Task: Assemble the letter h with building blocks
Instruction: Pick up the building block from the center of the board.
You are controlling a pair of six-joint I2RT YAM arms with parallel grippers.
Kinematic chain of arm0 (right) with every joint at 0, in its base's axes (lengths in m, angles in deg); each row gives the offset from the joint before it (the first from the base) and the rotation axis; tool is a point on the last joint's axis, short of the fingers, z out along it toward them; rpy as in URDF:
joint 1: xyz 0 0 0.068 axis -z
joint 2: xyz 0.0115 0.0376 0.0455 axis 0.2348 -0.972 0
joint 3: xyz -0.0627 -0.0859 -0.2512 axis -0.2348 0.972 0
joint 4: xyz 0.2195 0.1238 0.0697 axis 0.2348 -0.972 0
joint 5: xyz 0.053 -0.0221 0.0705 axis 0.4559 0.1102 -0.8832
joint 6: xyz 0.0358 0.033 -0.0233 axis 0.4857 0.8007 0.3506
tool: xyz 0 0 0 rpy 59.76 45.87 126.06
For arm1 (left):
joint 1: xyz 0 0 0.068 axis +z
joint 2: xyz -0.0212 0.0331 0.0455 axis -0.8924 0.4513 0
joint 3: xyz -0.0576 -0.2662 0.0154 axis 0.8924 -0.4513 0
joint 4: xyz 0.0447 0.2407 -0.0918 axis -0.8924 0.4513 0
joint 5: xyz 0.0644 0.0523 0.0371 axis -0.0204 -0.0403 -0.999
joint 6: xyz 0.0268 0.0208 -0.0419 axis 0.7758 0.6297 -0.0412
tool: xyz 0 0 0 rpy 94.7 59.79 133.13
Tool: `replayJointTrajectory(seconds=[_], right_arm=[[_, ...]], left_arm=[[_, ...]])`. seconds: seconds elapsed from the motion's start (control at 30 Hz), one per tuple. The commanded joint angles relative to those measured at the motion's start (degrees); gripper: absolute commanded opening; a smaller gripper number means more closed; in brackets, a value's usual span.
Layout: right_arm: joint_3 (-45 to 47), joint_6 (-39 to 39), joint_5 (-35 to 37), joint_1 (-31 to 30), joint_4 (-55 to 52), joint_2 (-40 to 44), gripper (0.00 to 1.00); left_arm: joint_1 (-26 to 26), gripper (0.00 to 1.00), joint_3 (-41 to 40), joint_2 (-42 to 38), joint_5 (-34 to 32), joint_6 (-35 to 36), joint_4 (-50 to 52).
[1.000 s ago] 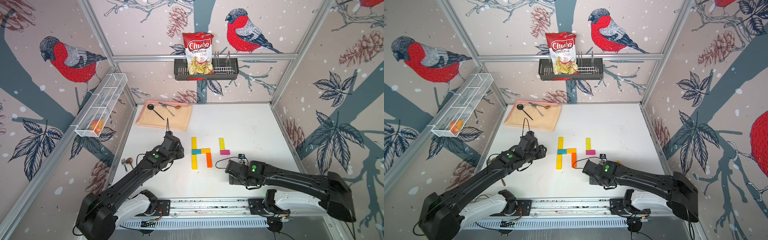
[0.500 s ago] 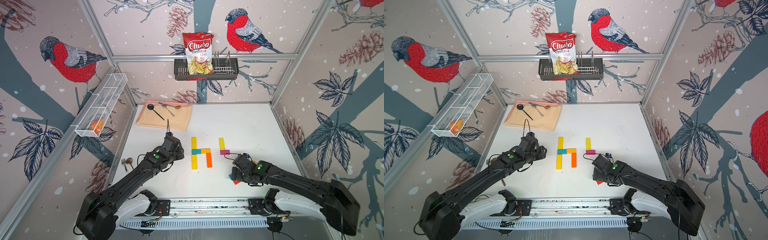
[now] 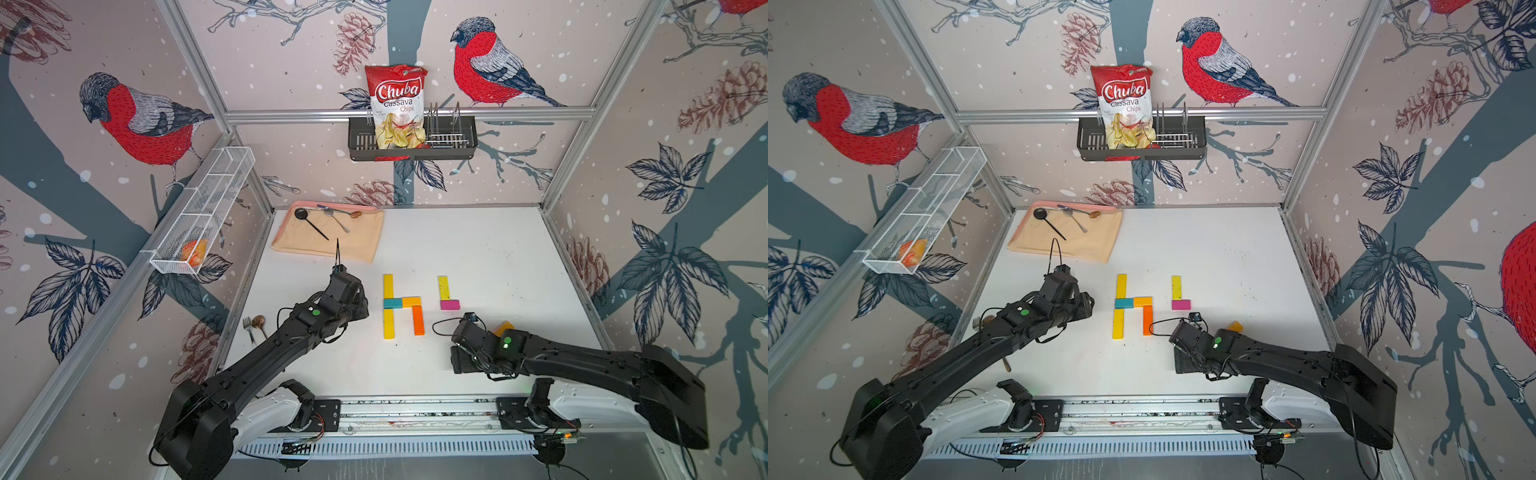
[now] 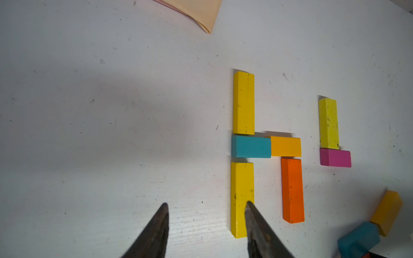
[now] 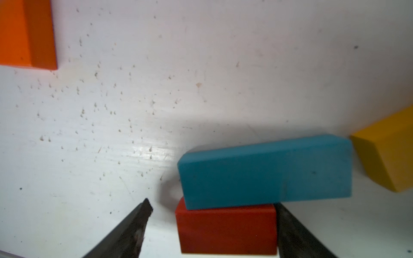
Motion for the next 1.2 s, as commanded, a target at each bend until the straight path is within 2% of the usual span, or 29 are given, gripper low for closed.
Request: replayJointTrajectory(seconds=[0.0, 0.17, 0.33, 0.43, 0.5, 0.6, 0.67, 0.87, 0.97, 1.1, 1.17], right_arm=[[-0.46, 3.31, -1.51, -0.96, -3.09, -3.06, 0.82], [-2.54, 5.15, -0.06, -2.67, -4.60, -9.31, 0.69], [-3.17, 8.78, -0.12, -7.70, -4.65, -11.17, 0.75], [-2.83, 9.83, -0.12, -8.29, -4.54, -11.31, 0.78], [-2.60, 10.17, -0.23, -8.32, -4.18, -10.94, 0.70], [-3.07, 10.36, 0.03, -8.42, -4.45, -10.04, 0.53], [-3.79, 10.45, 0.31, -8.65, -5.15, -8.91, 0.50], [-9.61, 9.72, 3.74, -7.84, -11.39, -2.47, 0.49], [-13.41, 7.36, 5.15, -2.87, -14.42, 0.69, 0.49], [-15.82, -0.70, 7.12, 10.14, -13.89, 3.64, 0.51], [-15.83, -6.34, 5.62, 18.00, -10.91, 3.09, 0.53]], left_arm=[[0.21, 0.54, 0.28, 0.20, 0.26, -0.17, -1.55], [0.23, 0.54, 0.58, 0.14, 0.42, -0.36, -1.36], [0.17, 0.54, 0.98, -0.49, -0.26, -0.15, -0.59], [0.21, 0.54, 1.04, -0.16, -0.07, -0.14, -0.61], [0.17, 0.54, 1.14, 0.15, 0.19, -0.34, -0.69], [0.16, 0.54, 1.20, 0.02, 0.45, -0.47, -0.68], [0.21, 0.54, 1.23, -0.29, 0.21, -0.47, -0.45], [0.19, 0.54, 1.41, -1.33, -0.65, -0.64, 0.10], [0.18, 0.54, 2.17, -1.30, -1.29, -0.66, 0.88], [0.23, 0.54, 2.89, -1.47, -1.88, -0.63, 0.82], [0.18, 0.54, 3.10, -1.22, -2.30, -0.49, 0.97]])
